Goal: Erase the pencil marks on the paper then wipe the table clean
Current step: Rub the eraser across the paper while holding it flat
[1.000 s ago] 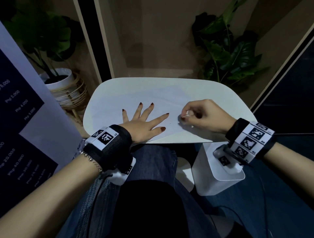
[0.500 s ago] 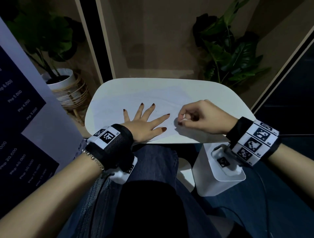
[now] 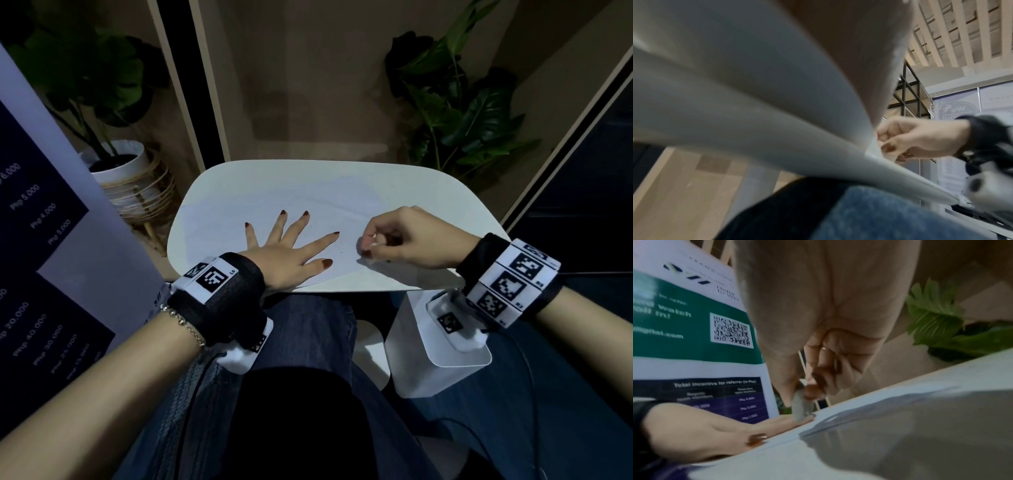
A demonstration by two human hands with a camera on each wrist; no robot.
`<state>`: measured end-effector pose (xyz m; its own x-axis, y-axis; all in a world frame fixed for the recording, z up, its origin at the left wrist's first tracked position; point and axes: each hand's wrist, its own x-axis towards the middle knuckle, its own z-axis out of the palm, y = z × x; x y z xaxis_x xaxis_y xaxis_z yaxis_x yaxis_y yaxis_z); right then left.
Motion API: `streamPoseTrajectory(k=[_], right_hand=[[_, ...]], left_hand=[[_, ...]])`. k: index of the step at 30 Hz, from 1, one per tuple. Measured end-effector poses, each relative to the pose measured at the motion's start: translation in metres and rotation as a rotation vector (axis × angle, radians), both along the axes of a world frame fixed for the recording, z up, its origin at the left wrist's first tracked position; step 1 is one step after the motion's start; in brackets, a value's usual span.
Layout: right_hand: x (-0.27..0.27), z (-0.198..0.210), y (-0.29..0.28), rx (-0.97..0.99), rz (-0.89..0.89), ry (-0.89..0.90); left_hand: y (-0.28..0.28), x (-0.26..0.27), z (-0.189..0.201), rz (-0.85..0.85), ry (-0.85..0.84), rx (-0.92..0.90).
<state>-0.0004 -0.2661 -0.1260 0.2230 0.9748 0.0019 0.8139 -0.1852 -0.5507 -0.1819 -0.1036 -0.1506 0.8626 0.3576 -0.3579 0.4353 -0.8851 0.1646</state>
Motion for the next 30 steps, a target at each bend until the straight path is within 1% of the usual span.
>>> streamPoseTrajectory(k=[1,4,7,8,9,11,12,13,15,17,19,21,24,28,30], right_hand=[[0.000,-0.002,0.001,-0.017,-0.003,-0.036],[0.014,-0.001,-0.006,-0.042,-0.084,-0.054],[0.029,0.005,-0.015,-0.063,-0.156,-0.133],[0.033,0.006,-0.018,-0.063,-0.180,-0.120],[0.037,0.007,-0.020,-0.049,-0.207,-0.069],[0.045,0.006,-0.025,0.018,-0.281,0.084],[0.048,0.006,-0.027,0.064,-0.325,0.126],[0.050,0.004,-0.028,0.106,-0.364,0.130],[0.051,0.002,-0.030,0.156,-0.397,0.057],[0.047,0.000,-0.029,0.148,-0.380,-0.028],[0.042,-0.003,-0.028,0.098,-0.358,-0.056],[0.038,-0.007,-0.026,0.044,-0.343,-0.048],[0.030,-0.009,-0.024,0.029,-0.326,-0.031],[0.013,-0.006,-0.022,0.039,-0.223,-0.061],[0.004,-0.006,-0.020,0.033,-0.177,-0.031]], left_hand=[[0.000,0.000,0.000,0.000,0.000,0.003],[0.000,0.000,-0.001,0.000,-0.003,-0.008],[-0.001,0.000,0.001,-0.001,-0.001,-0.014],[-0.001,0.000,0.001,-0.004,0.000,-0.016],[0.000,0.000,0.001,-0.008,0.003,-0.019],[0.001,-0.001,0.002,-0.019,0.009,-0.018],[0.002,-0.002,0.002,-0.024,0.014,-0.016],[0.003,-0.002,0.003,-0.029,0.017,-0.014],[0.004,-0.002,0.004,-0.042,0.021,-0.014],[0.006,-0.003,0.004,-0.052,0.018,-0.008],[0.008,-0.004,0.005,-0.057,0.015,0.000],[0.011,-0.005,0.006,-0.051,0.019,0.008],[0.018,-0.006,0.011,-0.027,0.035,0.065],[0.024,-0.009,0.020,-0.007,0.087,0.152],[0.022,-0.009,0.024,-0.032,0.087,0.193]])
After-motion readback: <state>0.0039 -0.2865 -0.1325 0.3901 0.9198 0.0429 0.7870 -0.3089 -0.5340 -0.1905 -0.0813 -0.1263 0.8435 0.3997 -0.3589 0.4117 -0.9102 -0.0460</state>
